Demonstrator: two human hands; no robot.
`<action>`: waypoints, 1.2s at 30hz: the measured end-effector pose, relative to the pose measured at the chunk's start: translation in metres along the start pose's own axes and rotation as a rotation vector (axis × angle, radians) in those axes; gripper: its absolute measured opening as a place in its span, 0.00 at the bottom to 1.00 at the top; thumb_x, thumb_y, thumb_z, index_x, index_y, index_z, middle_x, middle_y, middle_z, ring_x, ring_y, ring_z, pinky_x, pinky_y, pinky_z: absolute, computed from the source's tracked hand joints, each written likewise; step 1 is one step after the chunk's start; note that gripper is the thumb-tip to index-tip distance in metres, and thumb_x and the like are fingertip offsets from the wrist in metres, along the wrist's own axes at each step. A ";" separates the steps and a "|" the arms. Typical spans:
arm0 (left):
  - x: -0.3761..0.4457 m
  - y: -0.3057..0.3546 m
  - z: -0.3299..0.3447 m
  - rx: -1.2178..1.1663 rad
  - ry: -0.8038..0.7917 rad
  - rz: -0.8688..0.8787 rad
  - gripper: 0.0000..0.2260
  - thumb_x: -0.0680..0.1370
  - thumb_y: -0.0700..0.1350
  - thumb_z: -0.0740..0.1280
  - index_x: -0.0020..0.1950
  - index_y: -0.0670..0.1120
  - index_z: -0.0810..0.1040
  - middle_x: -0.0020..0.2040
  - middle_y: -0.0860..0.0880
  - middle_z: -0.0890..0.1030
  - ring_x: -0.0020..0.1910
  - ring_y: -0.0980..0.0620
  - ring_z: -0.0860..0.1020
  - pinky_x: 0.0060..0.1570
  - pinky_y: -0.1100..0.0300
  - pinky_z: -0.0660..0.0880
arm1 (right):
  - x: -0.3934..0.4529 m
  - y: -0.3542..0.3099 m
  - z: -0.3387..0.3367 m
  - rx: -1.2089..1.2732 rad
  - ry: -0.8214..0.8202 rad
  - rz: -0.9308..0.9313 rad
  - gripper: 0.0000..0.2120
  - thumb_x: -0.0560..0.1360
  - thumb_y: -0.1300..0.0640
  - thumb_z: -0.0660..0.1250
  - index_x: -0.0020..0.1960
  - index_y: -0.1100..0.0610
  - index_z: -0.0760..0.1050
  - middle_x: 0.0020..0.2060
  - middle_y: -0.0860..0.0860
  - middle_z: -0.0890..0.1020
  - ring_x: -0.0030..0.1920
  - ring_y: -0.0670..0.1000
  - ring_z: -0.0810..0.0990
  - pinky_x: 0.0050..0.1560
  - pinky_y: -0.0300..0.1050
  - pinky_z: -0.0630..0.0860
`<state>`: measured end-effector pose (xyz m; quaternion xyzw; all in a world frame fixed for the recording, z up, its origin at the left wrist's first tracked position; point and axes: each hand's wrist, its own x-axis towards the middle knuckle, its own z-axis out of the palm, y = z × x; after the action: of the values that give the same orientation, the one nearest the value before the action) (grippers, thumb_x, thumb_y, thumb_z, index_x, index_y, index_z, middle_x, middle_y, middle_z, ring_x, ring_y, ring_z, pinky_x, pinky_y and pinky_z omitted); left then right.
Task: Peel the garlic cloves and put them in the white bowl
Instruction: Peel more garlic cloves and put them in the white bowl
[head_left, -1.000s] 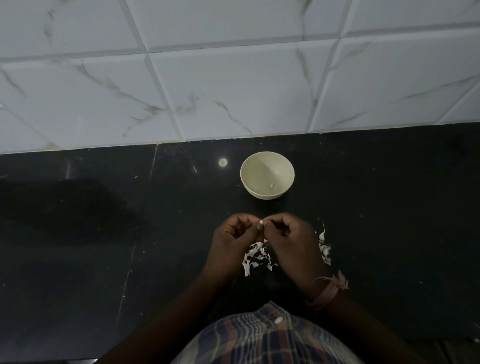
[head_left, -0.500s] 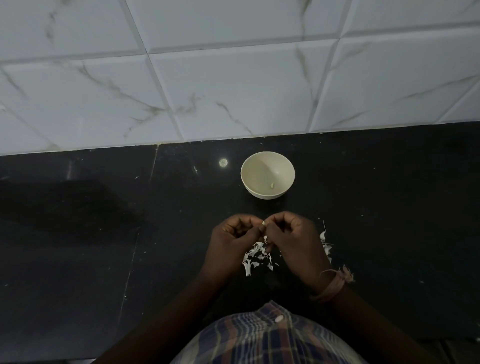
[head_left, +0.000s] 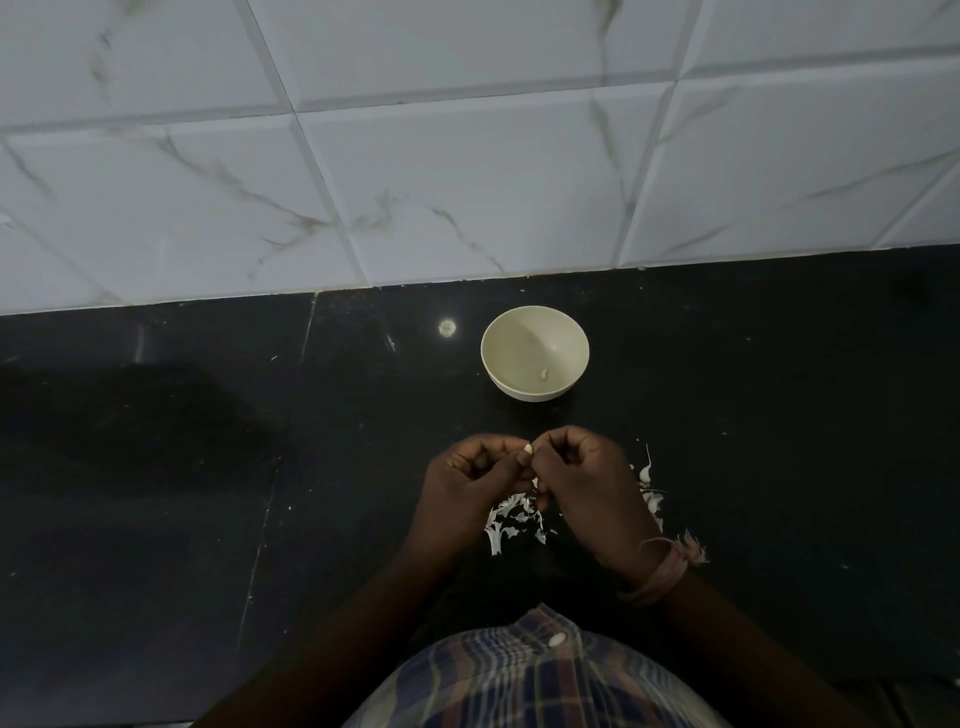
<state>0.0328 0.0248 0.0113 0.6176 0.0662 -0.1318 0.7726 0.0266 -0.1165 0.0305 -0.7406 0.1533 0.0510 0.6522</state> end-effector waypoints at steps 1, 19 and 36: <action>0.000 -0.001 0.000 -0.008 -0.001 -0.008 0.04 0.79 0.36 0.70 0.51 0.40 0.85 0.47 0.37 0.86 0.44 0.42 0.85 0.47 0.53 0.82 | 0.000 0.001 0.000 0.003 0.003 0.008 0.04 0.77 0.61 0.69 0.44 0.61 0.80 0.27 0.53 0.80 0.26 0.51 0.78 0.30 0.44 0.74; 0.004 -0.008 0.001 -0.198 -0.025 -0.129 0.09 0.79 0.36 0.68 0.57 0.35 0.83 0.51 0.31 0.84 0.46 0.41 0.84 0.48 0.52 0.82 | 0.001 0.007 0.003 0.062 0.002 0.038 0.08 0.80 0.59 0.67 0.45 0.64 0.78 0.25 0.54 0.77 0.24 0.51 0.74 0.26 0.42 0.71; 0.003 -0.004 0.003 -0.394 0.050 -0.311 0.10 0.73 0.42 0.69 0.52 0.39 0.80 0.42 0.44 0.85 0.38 0.54 0.84 0.40 0.64 0.81 | 0.002 0.024 -0.001 -0.462 0.116 -0.063 0.17 0.83 0.53 0.58 0.36 0.55 0.68 0.31 0.51 0.74 0.32 0.50 0.73 0.37 0.50 0.67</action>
<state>0.0342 0.0204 0.0073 0.4406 0.2039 -0.2183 0.8465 0.0218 -0.1200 0.0075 -0.8764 0.1515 0.0220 0.4567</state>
